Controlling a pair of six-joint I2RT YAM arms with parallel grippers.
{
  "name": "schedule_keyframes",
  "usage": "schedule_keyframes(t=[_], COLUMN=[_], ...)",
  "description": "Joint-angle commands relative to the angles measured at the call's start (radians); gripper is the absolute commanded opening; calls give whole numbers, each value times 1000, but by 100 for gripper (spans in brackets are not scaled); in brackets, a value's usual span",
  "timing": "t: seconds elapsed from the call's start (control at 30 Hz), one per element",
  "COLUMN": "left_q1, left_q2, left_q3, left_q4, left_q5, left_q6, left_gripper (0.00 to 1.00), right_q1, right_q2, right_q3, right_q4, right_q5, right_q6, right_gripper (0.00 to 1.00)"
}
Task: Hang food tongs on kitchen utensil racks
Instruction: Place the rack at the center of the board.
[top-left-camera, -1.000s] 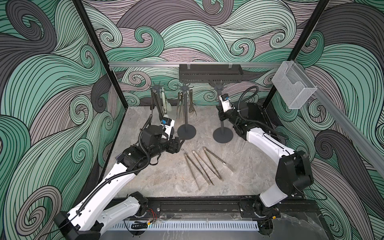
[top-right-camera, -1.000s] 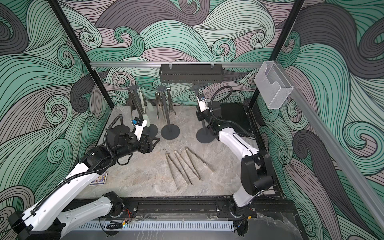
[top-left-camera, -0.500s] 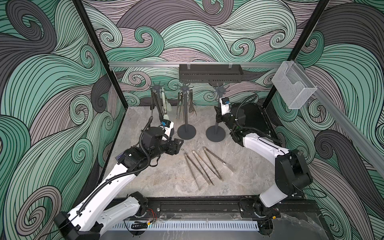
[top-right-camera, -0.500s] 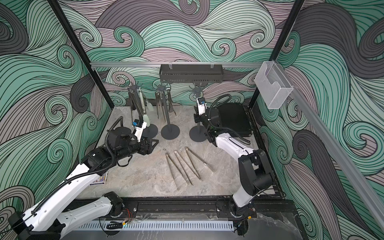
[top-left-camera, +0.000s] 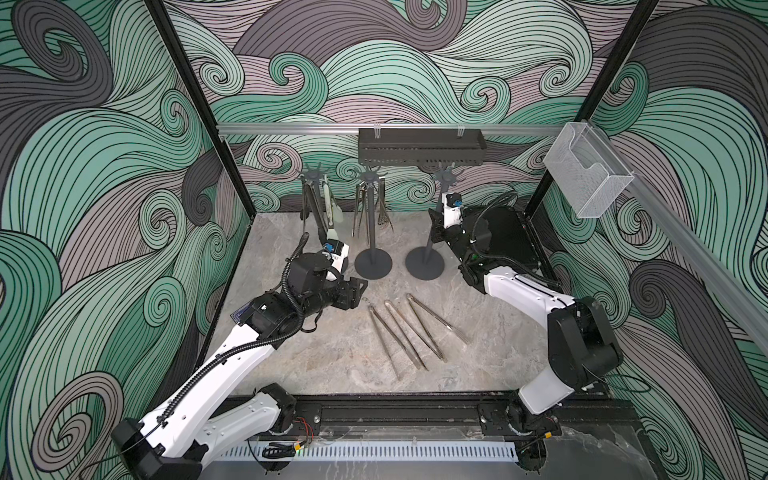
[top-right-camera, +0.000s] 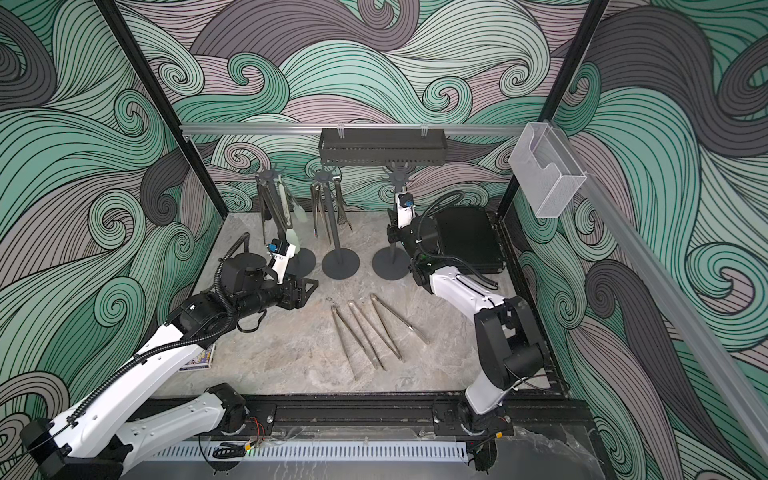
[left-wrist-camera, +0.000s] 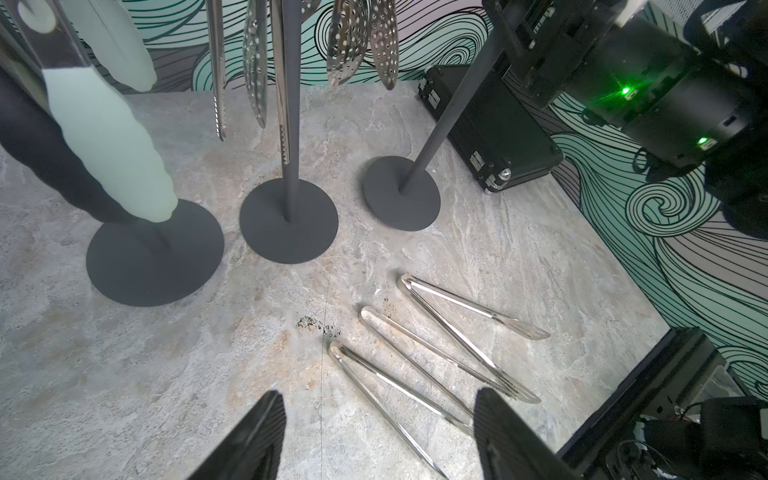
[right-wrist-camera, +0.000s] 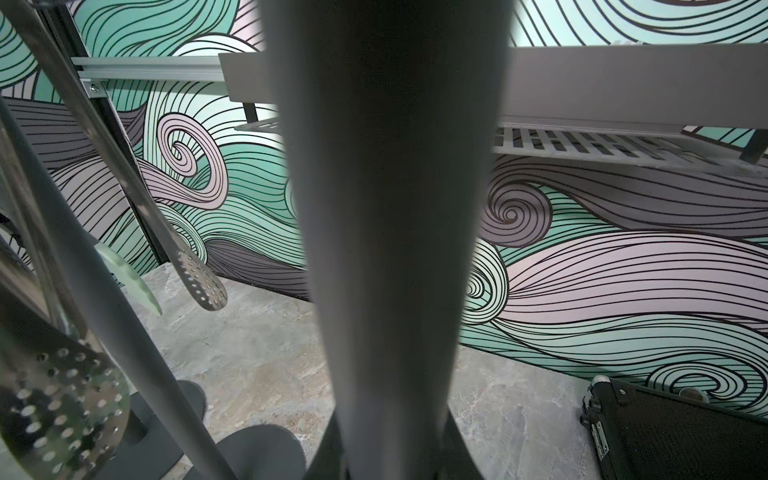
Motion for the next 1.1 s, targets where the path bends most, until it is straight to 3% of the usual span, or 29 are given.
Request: schedule_keyframes(t=[0.0, 0.43, 0.5, 0.57, 0.7, 0.73, 0.77, 0.8, 1.07], left_q1=[4, 5, 3, 3, -1, -3, -8, -13, -105], left_q2=[3, 43, 59, 74, 101, 110, 119, 127, 224], left_q3=[26, 46, 47, 42, 32, 31, 31, 31, 68], left_q4=[-12, -89, -116, -130, -146, -153, -159, -163, -252], left_q5=[-10, 6, 14, 31, 66, 70, 75, 78, 77], left_q6=[1, -46, -65, -91, -140, -154, -166, -175, -274], left_gripper=[72, 72, 71, 71, 71, 71, 71, 71, 71], right_q1=[0, 0, 0, 0, 0, 0, 0, 0, 0], right_q2=[4, 27, 25, 19, 0, -9, -17, -26, -172], right_q3=[50, 49, 48, 45, 43, 40, 38, 38, -49], right_q4=[131, 106, 103, 102, 81, 78, 70, 61, 4], right_q5=[19, 37, 42, 51, 65, 64, 62, 58, 71], right_q6=[-1, 17, 16, 14, 10, 9, 8, 9, 5], right_gripper=[0, 0, 13, 33, 53, 65, 85, 98, 99])
